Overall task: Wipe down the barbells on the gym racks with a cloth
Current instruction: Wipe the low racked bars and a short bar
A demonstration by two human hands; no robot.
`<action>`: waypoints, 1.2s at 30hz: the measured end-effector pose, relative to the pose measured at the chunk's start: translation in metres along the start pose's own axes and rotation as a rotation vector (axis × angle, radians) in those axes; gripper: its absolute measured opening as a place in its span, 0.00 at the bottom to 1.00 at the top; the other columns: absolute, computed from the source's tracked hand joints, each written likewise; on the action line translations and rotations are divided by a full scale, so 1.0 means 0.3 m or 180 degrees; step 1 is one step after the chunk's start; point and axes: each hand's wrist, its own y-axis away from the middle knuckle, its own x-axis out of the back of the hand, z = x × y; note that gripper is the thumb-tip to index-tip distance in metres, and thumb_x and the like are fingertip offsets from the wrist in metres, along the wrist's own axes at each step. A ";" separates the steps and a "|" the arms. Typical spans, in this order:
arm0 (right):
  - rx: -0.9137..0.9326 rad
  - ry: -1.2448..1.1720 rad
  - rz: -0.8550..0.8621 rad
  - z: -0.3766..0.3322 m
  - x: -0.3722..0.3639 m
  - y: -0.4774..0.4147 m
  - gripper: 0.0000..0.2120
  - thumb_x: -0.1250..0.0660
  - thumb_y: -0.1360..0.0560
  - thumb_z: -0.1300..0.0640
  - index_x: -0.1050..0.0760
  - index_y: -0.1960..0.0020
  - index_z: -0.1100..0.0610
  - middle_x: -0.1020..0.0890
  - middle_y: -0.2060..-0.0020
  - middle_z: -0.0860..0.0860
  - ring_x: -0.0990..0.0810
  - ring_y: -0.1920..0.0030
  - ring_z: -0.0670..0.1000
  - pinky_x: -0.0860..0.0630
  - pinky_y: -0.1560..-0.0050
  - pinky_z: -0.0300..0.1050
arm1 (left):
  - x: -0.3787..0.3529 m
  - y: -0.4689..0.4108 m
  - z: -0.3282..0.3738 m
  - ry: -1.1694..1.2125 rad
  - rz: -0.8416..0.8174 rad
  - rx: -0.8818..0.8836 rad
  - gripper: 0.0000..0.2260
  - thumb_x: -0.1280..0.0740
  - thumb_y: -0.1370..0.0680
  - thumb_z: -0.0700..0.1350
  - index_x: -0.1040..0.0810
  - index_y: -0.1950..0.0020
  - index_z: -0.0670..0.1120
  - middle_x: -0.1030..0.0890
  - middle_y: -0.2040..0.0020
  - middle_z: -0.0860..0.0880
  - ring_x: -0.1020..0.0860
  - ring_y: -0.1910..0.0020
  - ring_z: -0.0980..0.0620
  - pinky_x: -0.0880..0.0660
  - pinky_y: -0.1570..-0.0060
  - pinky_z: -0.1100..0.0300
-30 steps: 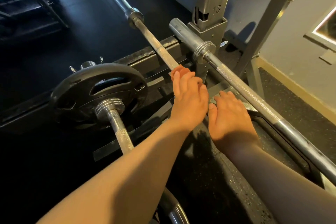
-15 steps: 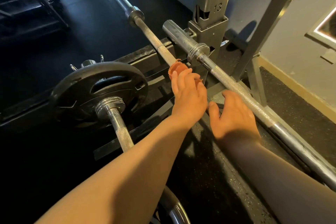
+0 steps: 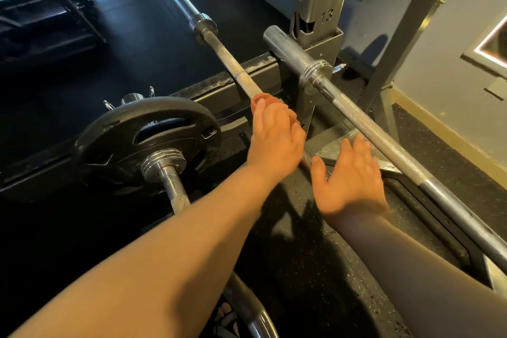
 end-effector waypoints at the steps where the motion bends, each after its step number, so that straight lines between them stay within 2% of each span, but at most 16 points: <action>1: -0.0029 0.0020 -0.0020 0.001 -0.001 -0.002 0.36 0.53 0.17 0.38 0.54 0.17 0.59 0.58 0.18 0.57 0.61 0.18 0.54 0.58 0.19 0.53 | 0.005 -0.019 -0.007 0.0011 0.0051 0.0044 0.07 0.41 0.19 0.42 0.27 0.43 0.44 0.29 0.43 0.51 0.37 0.34 0.54 0.48 0.22 0.43; 4: -0.0002 0.0064 -0.0047 0.001 0.002 -0.002 0.35 0.54 0.16 0.39 0.54 0.17 0.59 0.58 0.18 0.57 0.61 0.18 0.55 0.58 0.19 0.53 | -0.016 -0.027 0.016 0.0220 0.0117 0.0526 0.08 0.42 0.17 0.42 0.28 0.40 0.46 0.30 0.36 0.49 0.40 0.26 0.47 0.52 0.21 0.52; 6: 0.0072 0.0082 -0.0059 -0.001 0.005 0.000 0.35 0.55 0.16 0.40 0.54 0.17 0.60 0.57 0.18 0.56 0.61 0.18 0.54 0.58 0.19 0.54 | -0.039 0.000 0.039 0.0287 0.0121 0.0712 0.08 0.43 0.16 0.43 0.29 0.38 0.47 0.32 0.31 0.49 0.45 0.21 0.45 0.59 0.29 0.65; 8: 0.0143 0.0131 -0.0030 -0.002 0.005 0.001 0.34 0.55 0.16 0.41 0.55 0.17 0.60 0.57 0.18 0.56 0.61 0.18 0.53 0.57 0.19 0.54 | -0.042 0.033 0.051 0.0254 0.0064 0.0621 0.10 0.45 0.15 0.44 0.30 0.35 0.46 0.34 0.28 0.48 0.50 0.20 0.46 0.62 0.31 0.67; 11: 0.0234 0.0202 0.0110 -0.003 0.000 0.008 0.33 0.56 0.16 0.42 0.56 0.17 0.60 0.59 0.18 0.56 0.62 0.18 0.53 0.59 0.19 0.54 | -0.023 0.072 0.058 0.0221 -0.0215 0.0430 0.14 0.46 0.14 0.44 0.31 0.30 0.42 0.37 0.24 0.47 0.59 0.24 0.61 0.59 0.21 0.53; 12: 0.0241 0.0215 0.0146 -0.002 -0.001 0.012 0.34 0.56 0.16 0.42 0.57 0.17 0.60 0.59 0.18 0.56 0.63 0.18 0.53 0.60 0.19 0.53 | -0.026 0.079 0.055 0.0191 -0.0206 0.0402 0.15 0.46 0.14 0.45 0.30 0.30 0.42 0.36 0.24 0.46 0.58 0.23 0.61 0.57 0.20 0.49; 14: 0.0185 0.0225 0.0141 -0.005 -0.004 0.012 0.34 0.56 0.16 0.42 0.60 0.17 0.60 0.60 0.18 0.57 0.63 0.19 0.54 0.61 0.19 0.53 | -0.029 0.077 0.048 0.0054 0.0088 0.0296 0.18 0.47 0.16 0.47 0.25 0.33 0.40 0.31 0.26 0.42 0.47 0.21 0.48 0.49 0.21 0.47; 15: 0.0130 0.0218 0.0129 -0.007 -0.006 0.010 0.35 0.55 0.16 0.42 0.60 0.17 0.61 0.60 0.18 0.58 0.62 0.18 0.55 0.61 0.19 0.53 | -0.028 0.072 0.049 -0.0022 0.0212 0.0247 0.19 0.47 0.17 0.47 0.23 0.34 0.39 0.29 0.28 0.40 0.44 0.23 0.47 0.47 0.22 0.47; 18: 0.0042 0.0259 0.0100 -0.008 -0.013 0.005 0.36 0.55 0.16 0.41 0.59 0.18 0.63 0.59 0.18 0.60 0.61 0.18 0.56 0.61 0.19 0.54 | -0.014 0.074 0.073 0.0125 -0.0174 0.0370 0.15 0.46 0.15 0.42 0.28 0.32 0.38 0.34 0.26 0.42 0.57 0.29 0.65 0.55 0.20 0.45; 20: 0.0040 0.0331 0.0070 -0.010 -0.012 0.007 0.36 0.57 0.16 0.41 0.60 0.18 0.63 0.60 0.19 0.61 0.61 0.18 0.57 0.61 0.19 0.54 | -0.007 0.082 0.082 0.0142 -0.0241 0.0337 0.14 0.46 0.14 0.41 0.30 0.31 0.38 0.36 0.25 0.43 0.59 0.31 0.68 0.58 0.20 0.44; 26: 0.0019 0.0349 0.0091 -0.012 -0.012 0.003 0.36 0.59 0.17 0.41 0.59 0.18 0.64 0.59 0.19 0.61 0.60 0.18 0.57 0.60 0.19 0.54 | -0.017 0.081 0.070 0.0122 0.0038 0.0276 0.15 0.45 0.15 0.44 0.27 0.33 0.40 0.32 0.27 0.44 0.52 0.25 0.60 0.51 0.20 0.44; 28: -0.0001 0.0360 0.0087 -0.012 -0.016 0.002 0.36 0.59 0.17 0.41 0.58 0.18 0.64 0.59 0.19 0.62 0.60 0.18 0.57 0.60 0.19 0.54 | -0.022 0.086 0.068 0.0187 -0.0086 0.0400 0.13 0.46 0.15 0.45 0.28 0.33 0.44 0.33 0.27 0.48 0.54 0.23 0.60 0.53 0.20 0.44; 30: 0.0007 0.0411 0.0072 -0.009 -0.015 0.002 0.37 0.57 0.17 0.40 0.58 0.18 0.63 0.59 0.19 0.62 0.61 0.18 0.57 0.60 0.19 0.54 | -0.007 0.062 0.045 -0.0076 -0.0158 0.0233 0.12 0.46 0.16 0.46 0.27 0.37 0.47 0.30 0.31 0.50 0.48 0.21 0.49 0.51 0.21 0.41; 32: 0.0054 0.0469 0.0099 -0.008 -0.014 0.002 0.36 0.57 0.16 0.40 0.58 0.18 0.62 0.59 0.19 0.61 0.61 0.18 0.57 0.61 0.19 0.54 | 0.016 0.010 0.009 -0.0525 -0.0174 0.0022 0.11 0.46 0.18 0.48 0.25 0.44 0.49 0.27 0.39 0.51 0.37 0.26 0.46 0.44 0.24 0.37; 34: 0.0097 0.0550 0.0162 -0.006 -0.015 0.003 0.36 0.58 0.16 0.40 0.58 0.18 0.62 0.58 0.19 0.62 0.60 0.18 0.58 0.61 0.19 0.55 | 0.034 -0.037 -0.013 -0.0554 -0.0147 0.0091 0.10 0.45 0.19 0.47 0.25 0.48 0.50 0.26 0.44 0.52 0.33 0.32 0.46 0.38 0.28 0.37; 36: 0.0131 0.0626 0.0223 -0.007 -0.018 0.006 0.36 0.60 0.17 0.40 0.56 0.18 0.63 0.57 0.19 0.63 0.59 0.18 0.59 0.60 0.19 0.56 | 0.016 -0.044 -0.015 -0.0316 -0.0090 0.0187 0.09 0.44 0.19 0.45 0.25 0.48 0.47 0.26 0.45 0.50 0.32 0.33 0.45 0.39 0.27 0.36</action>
